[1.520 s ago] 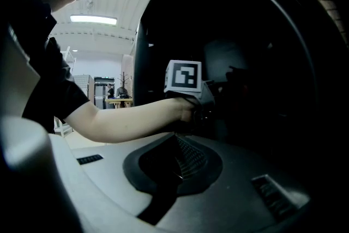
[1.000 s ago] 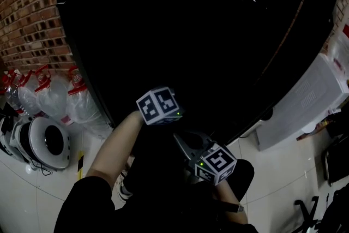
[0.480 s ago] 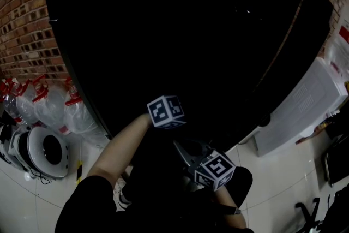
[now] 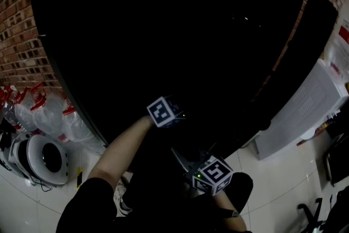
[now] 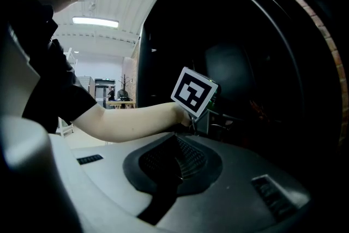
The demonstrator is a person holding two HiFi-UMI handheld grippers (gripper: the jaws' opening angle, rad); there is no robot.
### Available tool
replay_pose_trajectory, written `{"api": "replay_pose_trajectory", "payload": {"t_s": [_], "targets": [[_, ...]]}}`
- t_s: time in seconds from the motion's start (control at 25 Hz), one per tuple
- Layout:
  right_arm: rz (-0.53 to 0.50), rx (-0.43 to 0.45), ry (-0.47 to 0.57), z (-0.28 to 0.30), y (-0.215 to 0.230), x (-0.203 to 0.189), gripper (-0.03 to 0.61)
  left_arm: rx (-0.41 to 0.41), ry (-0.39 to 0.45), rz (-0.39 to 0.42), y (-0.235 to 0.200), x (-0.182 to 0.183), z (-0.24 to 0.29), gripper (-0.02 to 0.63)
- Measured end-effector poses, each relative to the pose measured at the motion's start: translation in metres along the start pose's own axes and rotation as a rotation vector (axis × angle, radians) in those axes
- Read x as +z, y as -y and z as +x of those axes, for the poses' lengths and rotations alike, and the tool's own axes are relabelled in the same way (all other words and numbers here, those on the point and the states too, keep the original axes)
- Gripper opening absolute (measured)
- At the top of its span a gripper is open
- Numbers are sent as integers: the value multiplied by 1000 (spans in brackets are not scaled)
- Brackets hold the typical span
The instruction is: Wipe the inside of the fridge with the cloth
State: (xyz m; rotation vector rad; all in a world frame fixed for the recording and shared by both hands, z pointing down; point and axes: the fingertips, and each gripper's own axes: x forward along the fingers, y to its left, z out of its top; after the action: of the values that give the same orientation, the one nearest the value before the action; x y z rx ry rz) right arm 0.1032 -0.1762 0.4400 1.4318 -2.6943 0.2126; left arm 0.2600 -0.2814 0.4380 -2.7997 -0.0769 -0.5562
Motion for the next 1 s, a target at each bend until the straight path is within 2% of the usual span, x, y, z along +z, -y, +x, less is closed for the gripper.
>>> {"api": "replay_pose_trajectory", "payload": {"t_s": [0.08,0.4,0.64,1.0], "targets": [[4,2,2,1,2,1,5,-13,-2,-2,-3,0,2,51],[21,20,4,7,8,-1,5,23,-19,-16,-28,-6,9,51],[28,40,14,12,6,1,5,85,-51,-22,-52,-12,16,51],[34,50,1,15,7,-1,5,314,-60,-117,-114,-23,18,51]]}}
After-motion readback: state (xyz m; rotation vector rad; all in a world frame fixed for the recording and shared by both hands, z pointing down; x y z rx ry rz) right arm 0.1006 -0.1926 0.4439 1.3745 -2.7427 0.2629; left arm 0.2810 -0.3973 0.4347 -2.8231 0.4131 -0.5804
